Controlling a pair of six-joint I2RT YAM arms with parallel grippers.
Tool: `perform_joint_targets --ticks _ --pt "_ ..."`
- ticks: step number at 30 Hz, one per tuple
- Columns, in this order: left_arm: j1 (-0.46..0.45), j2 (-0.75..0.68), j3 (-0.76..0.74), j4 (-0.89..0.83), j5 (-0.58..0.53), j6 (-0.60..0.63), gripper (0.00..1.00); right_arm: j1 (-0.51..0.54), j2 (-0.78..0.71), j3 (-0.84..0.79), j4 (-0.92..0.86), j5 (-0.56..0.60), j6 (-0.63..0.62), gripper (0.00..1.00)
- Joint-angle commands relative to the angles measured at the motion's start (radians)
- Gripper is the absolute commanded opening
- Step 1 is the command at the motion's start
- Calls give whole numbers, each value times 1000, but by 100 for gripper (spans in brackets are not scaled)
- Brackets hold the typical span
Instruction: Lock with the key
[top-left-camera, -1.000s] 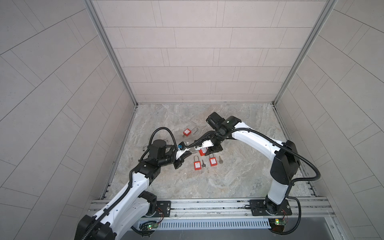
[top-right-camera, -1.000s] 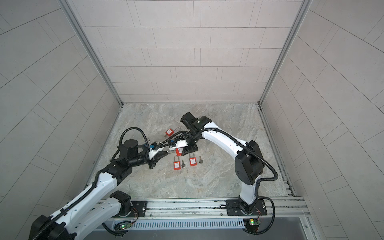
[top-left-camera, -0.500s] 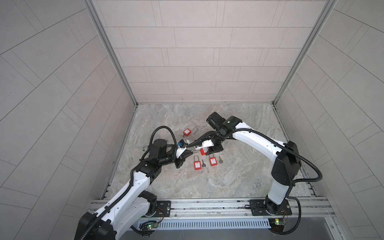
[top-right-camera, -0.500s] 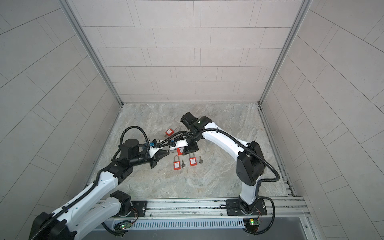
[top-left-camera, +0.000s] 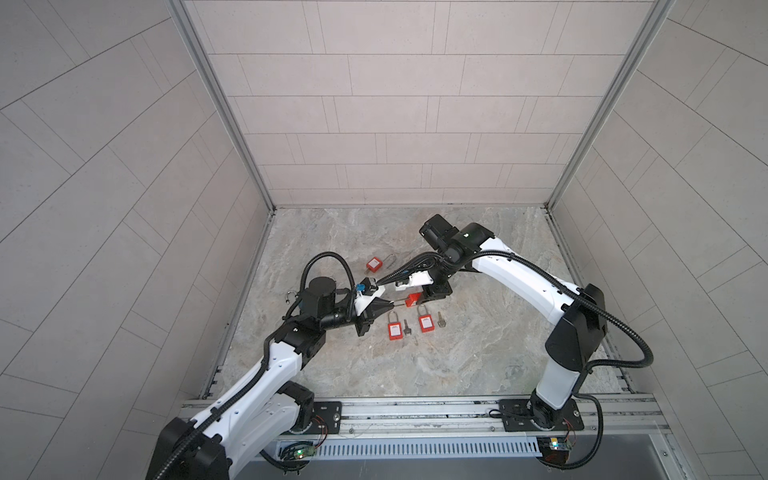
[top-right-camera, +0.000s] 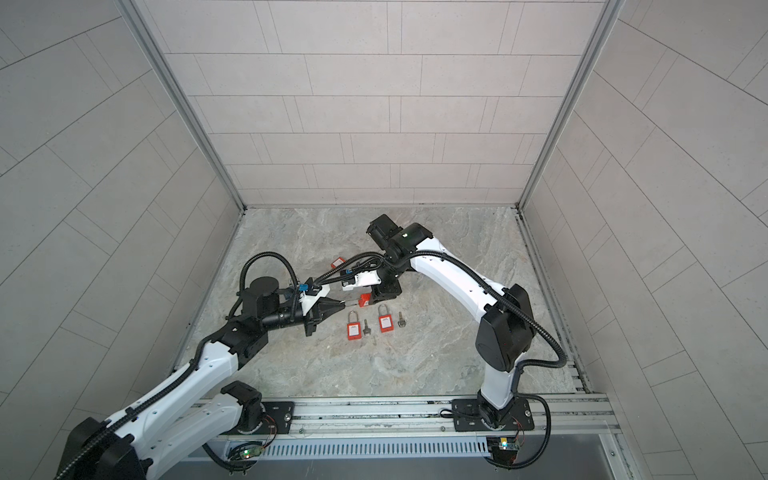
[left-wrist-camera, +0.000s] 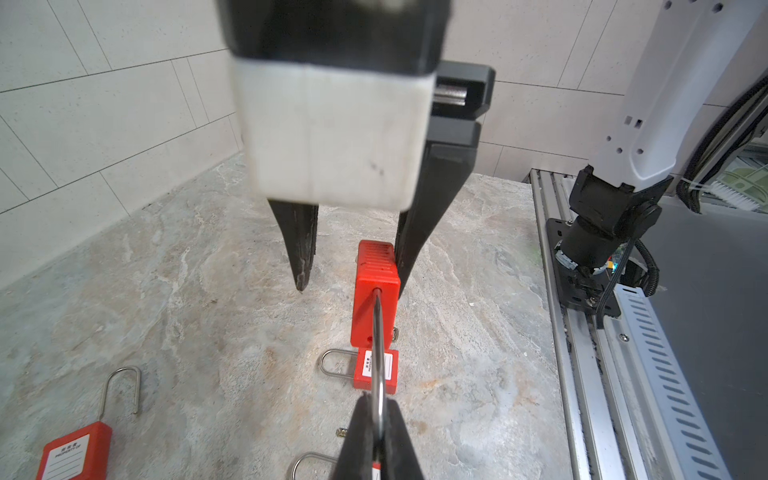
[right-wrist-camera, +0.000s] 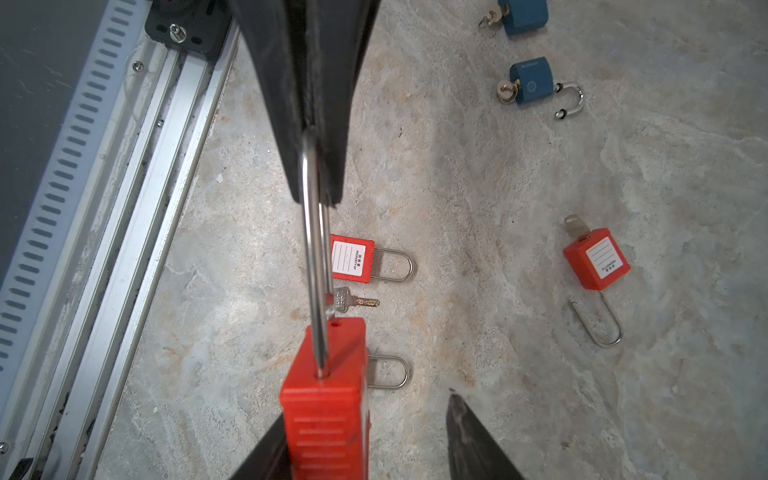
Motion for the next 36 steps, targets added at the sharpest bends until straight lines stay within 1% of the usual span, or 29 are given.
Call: perform_joint_targets --ticks 1,4,9,14,16,19,20,26,29,32,36 --pt "-8 -7 11 65 32 -1 0 -2 -8 14 -100 -27 -60 48" --pt "-11 -7 12 67 30 -3 0 -3 -2 9 -125 -35 -68 41" --pt "-23 -10 6 69 31 -1 0 -2 -26 -35 -108 -58 -69 36" --pt "-32 -7 5 72 26 -4 0 -3 -35 -31 -90 -58 -67 24" --pt "-37 -4 5 75 27 -6 0 -2 -33 -21 -94 -71 -63 22" --pt "-43 -5 3 82 20 -7 0 2 -29 -16 -98 -67 -52 8" --pt "-45 -5 2 84 17 -8 0 5 -27 -14 -106 -59 -52 6" --pt "-58 19 2 115 29 -38 0 19 -24 -13 -114 -46 -41 6" --pt "-65 27 2 121 31 -45 0 31 -33 -17 -75 -13 -25 6" --pt "-68 35 0 127 28 -57 0 53 -37 -21 -39 57 -10 7" --pt "-71 42 -12 168 31 -92 0 62 -36 -33 -13 68 14 6"
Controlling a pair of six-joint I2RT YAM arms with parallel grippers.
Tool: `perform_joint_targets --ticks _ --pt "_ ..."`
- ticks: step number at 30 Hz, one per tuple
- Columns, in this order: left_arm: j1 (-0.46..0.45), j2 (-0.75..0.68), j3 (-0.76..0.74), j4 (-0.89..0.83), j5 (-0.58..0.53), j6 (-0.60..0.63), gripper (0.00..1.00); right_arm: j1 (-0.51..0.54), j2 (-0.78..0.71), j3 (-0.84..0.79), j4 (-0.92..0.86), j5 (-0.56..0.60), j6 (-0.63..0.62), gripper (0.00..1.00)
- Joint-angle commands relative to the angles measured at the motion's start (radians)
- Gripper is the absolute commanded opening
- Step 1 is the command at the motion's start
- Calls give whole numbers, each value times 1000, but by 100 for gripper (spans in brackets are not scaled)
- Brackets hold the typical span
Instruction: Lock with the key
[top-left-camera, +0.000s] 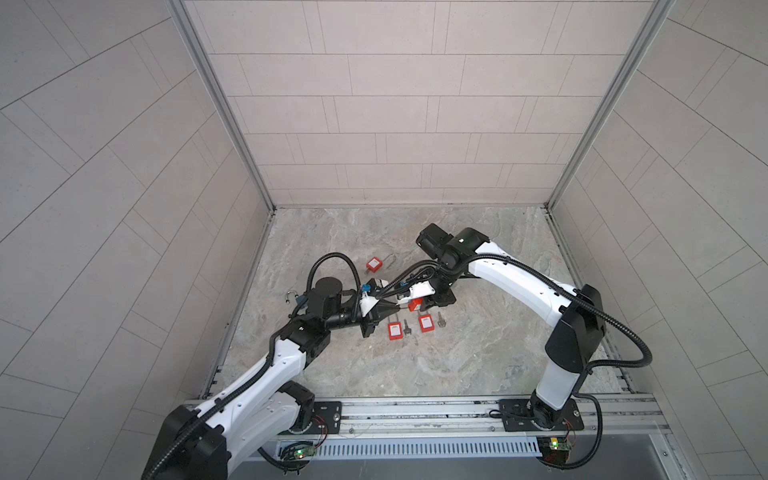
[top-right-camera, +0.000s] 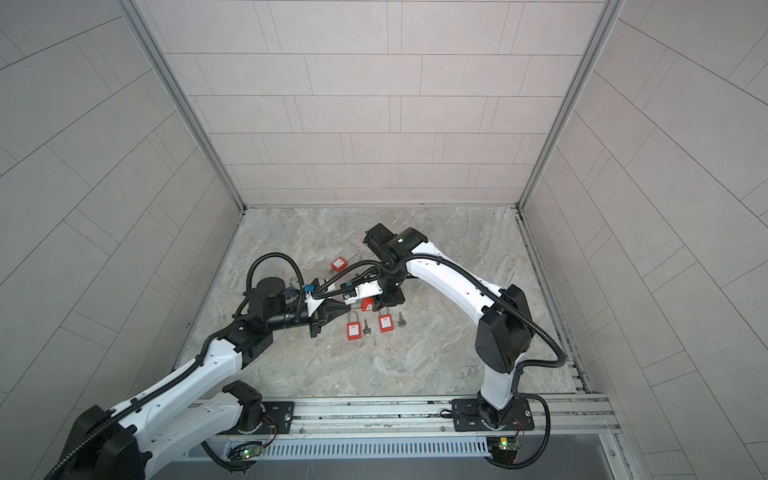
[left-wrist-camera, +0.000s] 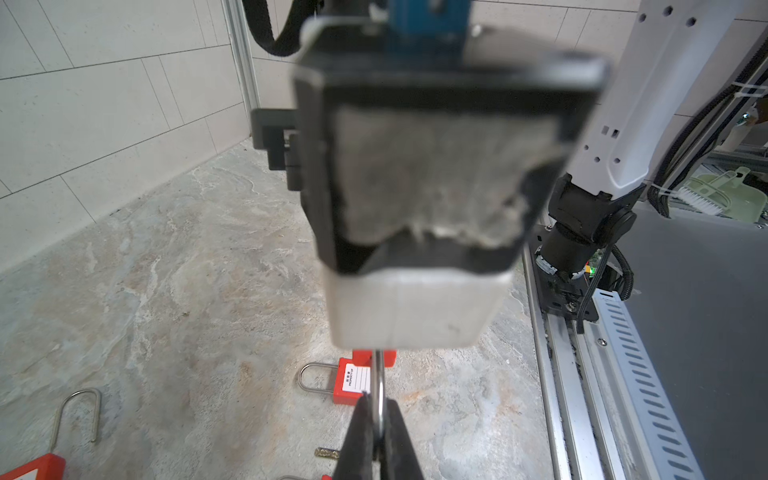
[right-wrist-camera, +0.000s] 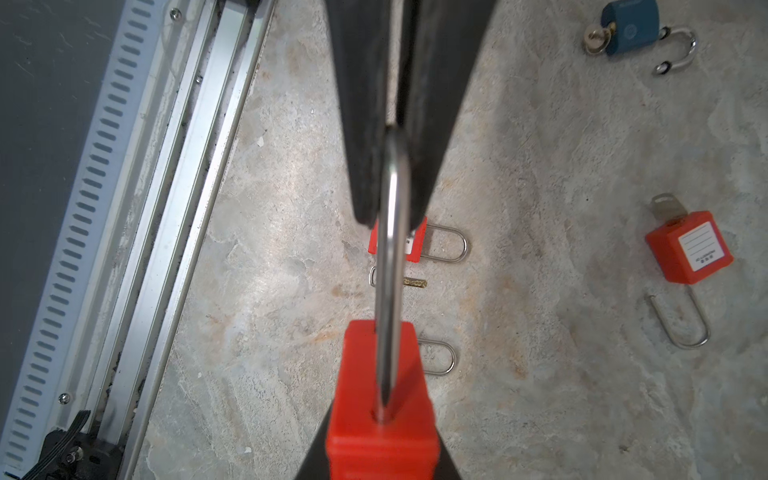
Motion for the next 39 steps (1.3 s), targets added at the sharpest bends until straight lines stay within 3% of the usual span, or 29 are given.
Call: perform_joint_targets --ticks 1,10,20,24,27,30,34,39 --pt "-14 1 -10 106 36 -41 0 16 -36 -7 59 0 22 6" --pt "-18 18 -60 161 -2 -11 0 17 -41 31 50 -186 56 7" --pt "-18 135 -67 356 17 -40 0 38 -3 80 -10 -159 62 10" --pt "-16 176 -69 468 17 -85 0 39 -24 62 -8 -70 64 14" --pt "-15 177 -66 528 -4 -118 0 39 -70 27 14 21 73 29" --pt "-13 171 -35 483 12 -91 0 38 -112 7 -2 97 83 43" --pt "-11 164 -27 480 18 -85 0 32 -176 -18 -15 185 112 46" --pt "-9 168 -24 514 46 -117 0 -37 -266 -62 -24 177 142 45"
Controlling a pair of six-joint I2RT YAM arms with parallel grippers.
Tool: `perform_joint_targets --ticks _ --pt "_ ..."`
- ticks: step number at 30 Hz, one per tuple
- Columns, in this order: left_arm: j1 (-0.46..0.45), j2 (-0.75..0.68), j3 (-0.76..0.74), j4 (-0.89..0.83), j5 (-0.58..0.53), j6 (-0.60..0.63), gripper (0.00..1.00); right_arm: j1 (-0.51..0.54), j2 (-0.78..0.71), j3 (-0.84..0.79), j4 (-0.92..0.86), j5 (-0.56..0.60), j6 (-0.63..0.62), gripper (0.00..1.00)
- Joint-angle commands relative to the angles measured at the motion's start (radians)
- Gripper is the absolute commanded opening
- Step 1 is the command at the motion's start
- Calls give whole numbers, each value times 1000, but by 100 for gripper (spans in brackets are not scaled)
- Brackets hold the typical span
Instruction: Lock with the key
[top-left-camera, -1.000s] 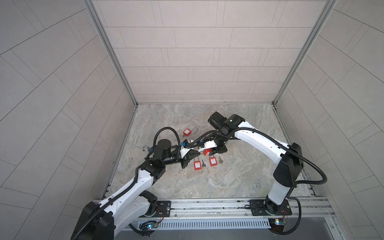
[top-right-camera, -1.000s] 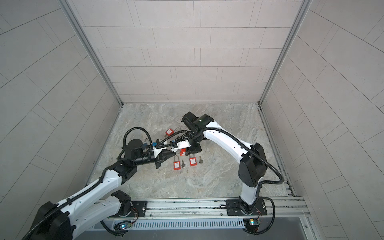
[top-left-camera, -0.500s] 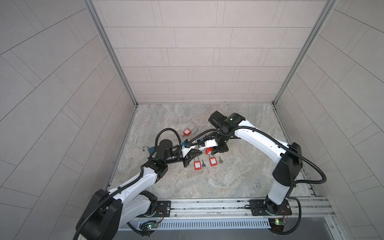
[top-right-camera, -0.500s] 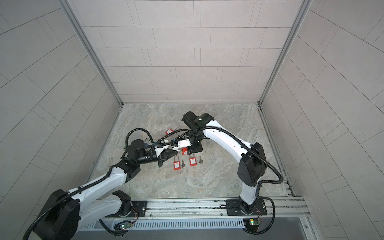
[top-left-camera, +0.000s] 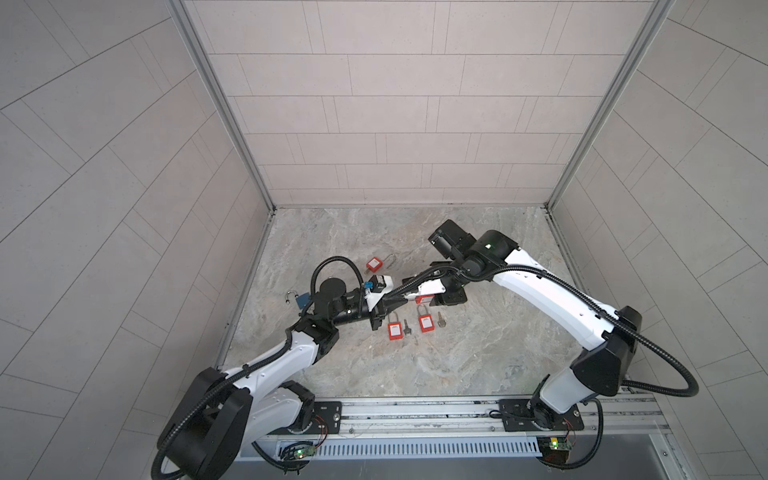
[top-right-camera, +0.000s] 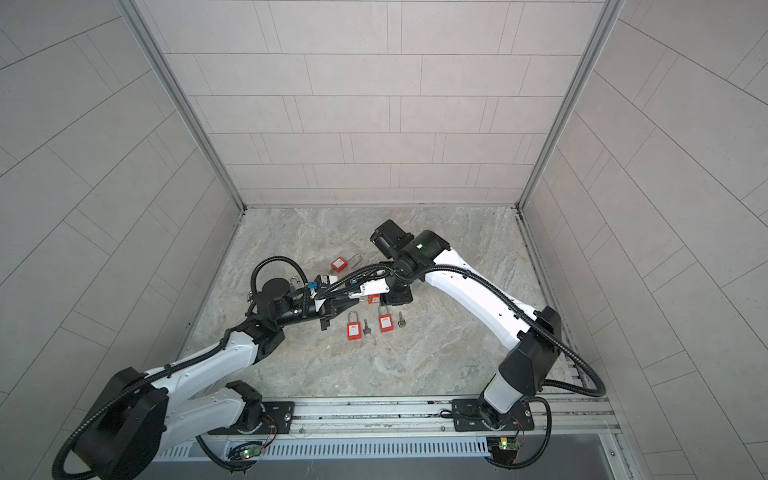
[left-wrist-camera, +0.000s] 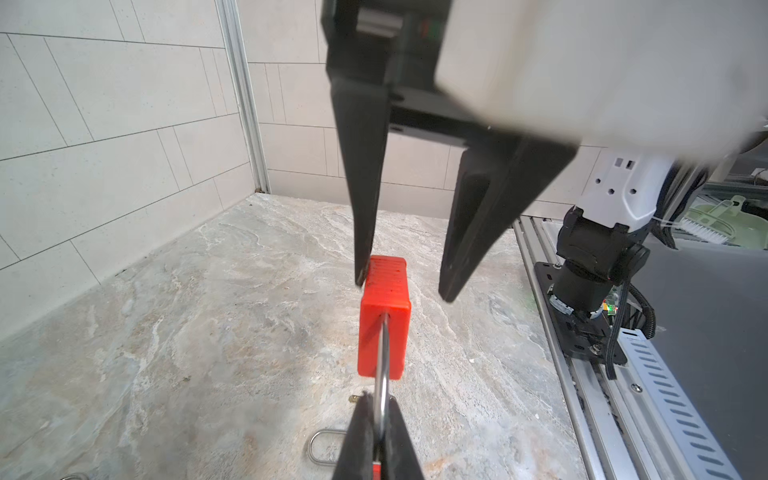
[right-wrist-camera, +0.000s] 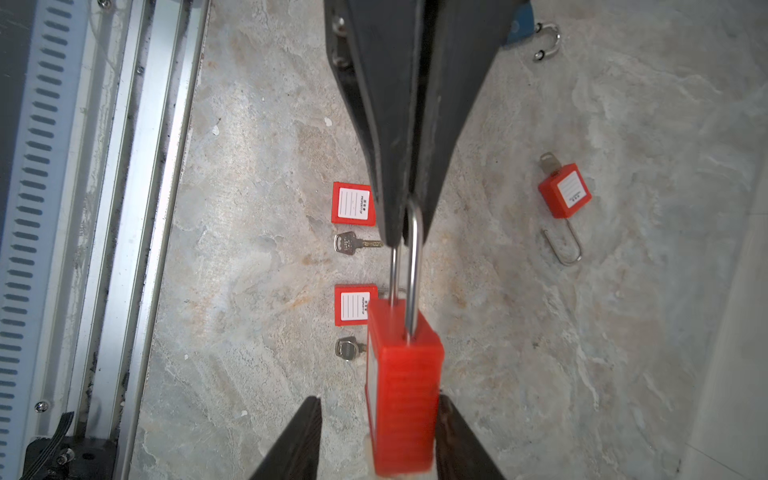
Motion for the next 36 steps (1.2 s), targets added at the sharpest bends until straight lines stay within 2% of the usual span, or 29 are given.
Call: perform_joint_targets --ticks 1,3,5,12,17,21,28,34,36 --pt "0 -9 35 84 27 -34 0 -64 -54 -28 -34 -7 39 42" --pt "1 -8 38 97 40 -46 0 -118 -62 -26 -60 -94 37 40" --pt "1 -8 41 97 54 -51 0 -136 -63 -32 -75 -127 42 39" --pt "-2 -8 48 94 83 -65 0 -148 15 0 -104 -143 90 32" --pt "-4 -12 49 95 89 -68 0 -151 96 72 -205 -182 94 31" --pt "-5 -17 51 92 88 -68 0 -152 138 94 -253 -194 69 27" --pt "-5 -20 55 75 93 -76 0 -153 151 108 -218 -209 66 15" --pt "-5 -23 55 72 90 -90 0 -151 101 48 -156 -231 28 14" --pt "-5 -28 54 69 86 -91 0 -150 78 22 -139 -234 9 11"
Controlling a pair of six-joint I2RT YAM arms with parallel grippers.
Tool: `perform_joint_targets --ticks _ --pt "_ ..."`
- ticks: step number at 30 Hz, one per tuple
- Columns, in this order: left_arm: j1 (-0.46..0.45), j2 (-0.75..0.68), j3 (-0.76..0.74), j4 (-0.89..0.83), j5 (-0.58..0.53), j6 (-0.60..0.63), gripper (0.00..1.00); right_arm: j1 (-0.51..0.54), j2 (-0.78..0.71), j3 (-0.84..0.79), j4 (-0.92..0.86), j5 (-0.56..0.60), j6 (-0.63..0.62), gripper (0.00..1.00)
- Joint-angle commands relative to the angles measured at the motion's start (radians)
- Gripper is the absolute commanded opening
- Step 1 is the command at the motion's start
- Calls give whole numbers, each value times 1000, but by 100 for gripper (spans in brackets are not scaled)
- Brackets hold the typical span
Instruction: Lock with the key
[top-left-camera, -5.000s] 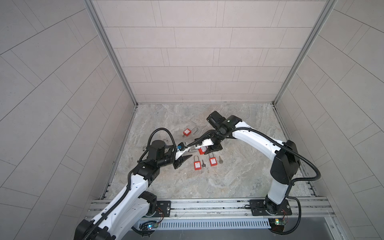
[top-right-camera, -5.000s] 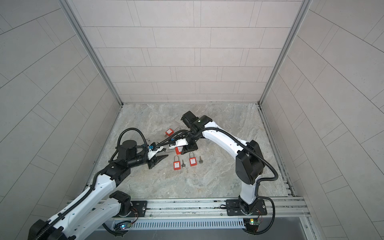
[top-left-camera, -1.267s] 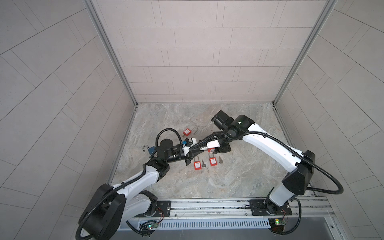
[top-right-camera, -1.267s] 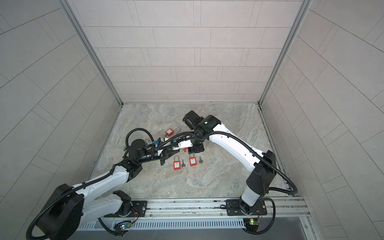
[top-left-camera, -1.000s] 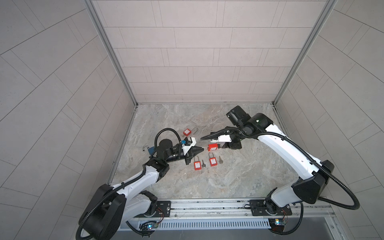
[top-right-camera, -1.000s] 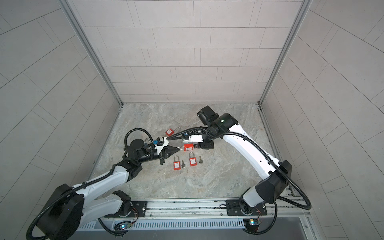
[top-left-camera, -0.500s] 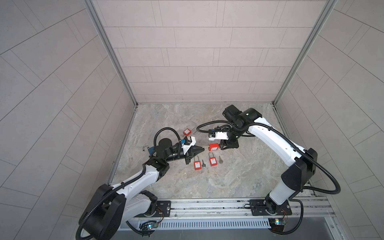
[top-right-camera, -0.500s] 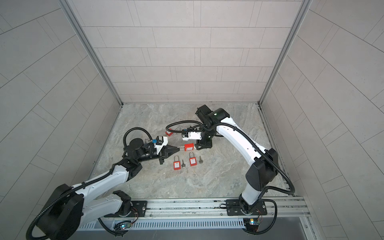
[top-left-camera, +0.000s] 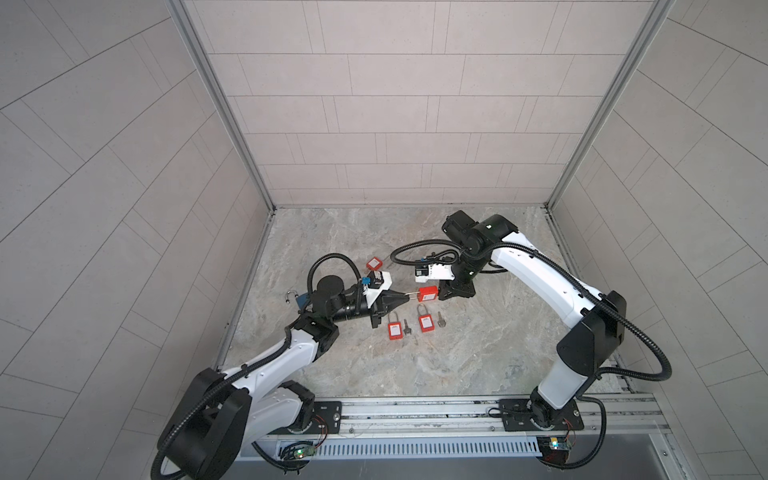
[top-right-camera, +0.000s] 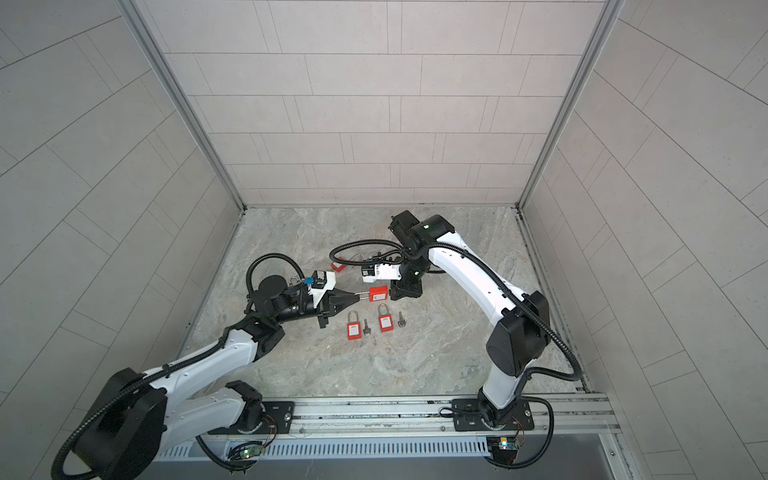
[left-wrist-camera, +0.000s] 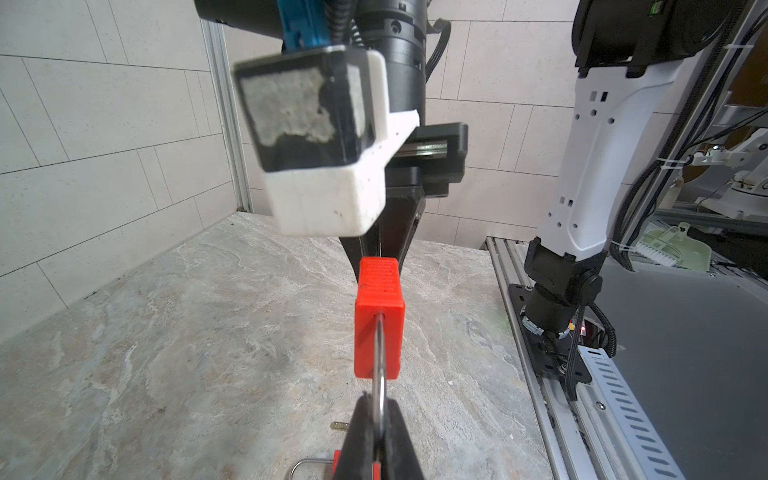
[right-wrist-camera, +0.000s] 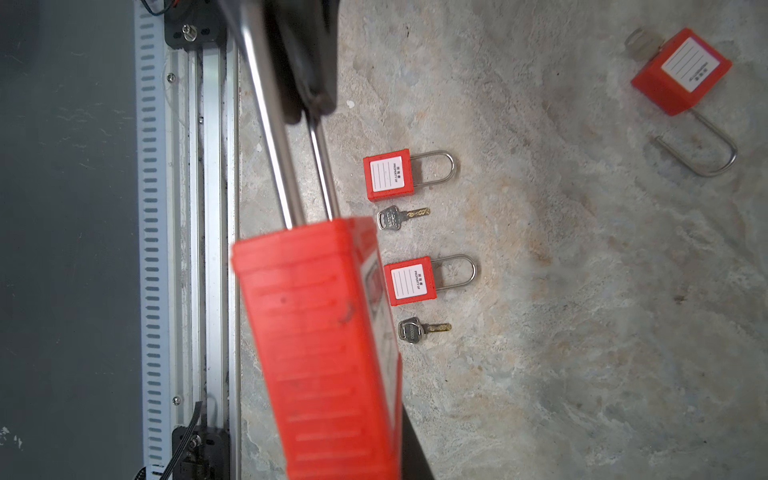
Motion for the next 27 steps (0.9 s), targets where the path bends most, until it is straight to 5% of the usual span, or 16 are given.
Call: perform_joint_targets --ticks 1,7,9,27 --pt "-6 -29 30 30 16 -13 0 -1 -70 -40 25 -28 -55 9" --pt "-6 -48 27 -5 7 3 0 -2 -127 -111 74 -24 -93 8" --pt "-6 -62 22 -20 0 10 0 -1 -127 -109 69 -21 -94 0" --pt "-2 -283 -13 -349 -99 192 0 -34 -102 -163 53 0 -104 0"
